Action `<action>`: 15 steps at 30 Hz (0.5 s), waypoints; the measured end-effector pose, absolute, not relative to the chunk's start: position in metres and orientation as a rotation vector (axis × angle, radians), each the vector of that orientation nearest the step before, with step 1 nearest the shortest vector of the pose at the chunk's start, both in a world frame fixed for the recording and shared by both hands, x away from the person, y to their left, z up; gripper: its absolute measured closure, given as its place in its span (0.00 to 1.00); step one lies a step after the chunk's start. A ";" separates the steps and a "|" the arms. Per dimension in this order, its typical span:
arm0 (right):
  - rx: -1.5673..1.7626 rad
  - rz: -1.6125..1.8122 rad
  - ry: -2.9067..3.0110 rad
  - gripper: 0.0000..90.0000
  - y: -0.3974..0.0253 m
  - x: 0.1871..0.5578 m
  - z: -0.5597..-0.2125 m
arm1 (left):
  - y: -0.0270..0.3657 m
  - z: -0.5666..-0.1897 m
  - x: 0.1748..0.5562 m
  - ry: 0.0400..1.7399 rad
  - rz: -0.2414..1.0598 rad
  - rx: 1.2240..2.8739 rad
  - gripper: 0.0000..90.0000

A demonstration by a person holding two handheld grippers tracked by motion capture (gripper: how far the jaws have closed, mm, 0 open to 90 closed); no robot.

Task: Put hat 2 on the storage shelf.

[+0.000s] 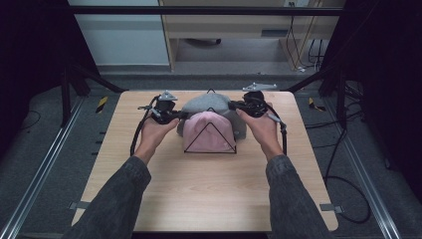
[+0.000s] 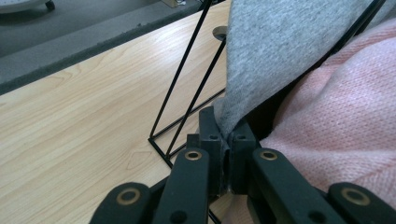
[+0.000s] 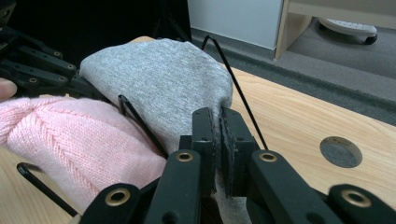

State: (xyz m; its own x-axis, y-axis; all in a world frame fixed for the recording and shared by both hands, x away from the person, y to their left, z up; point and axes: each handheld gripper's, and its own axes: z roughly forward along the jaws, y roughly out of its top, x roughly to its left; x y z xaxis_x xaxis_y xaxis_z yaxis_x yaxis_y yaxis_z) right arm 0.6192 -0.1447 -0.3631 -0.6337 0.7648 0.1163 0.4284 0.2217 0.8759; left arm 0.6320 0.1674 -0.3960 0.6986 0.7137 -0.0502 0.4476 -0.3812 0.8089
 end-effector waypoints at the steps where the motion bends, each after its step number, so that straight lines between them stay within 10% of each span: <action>1: 1.109 1.373 2.163 0.95 -0.144 0.619 -0.364 | 0.168 -0.396 0.631 0.887 0.386 2.041 0.97; 15: 1.118 1.328 2.184 0.94 -0.143 0.613 -0.372 | 0.166 -0.405 0.626 0.894 0.363 2.075 0.97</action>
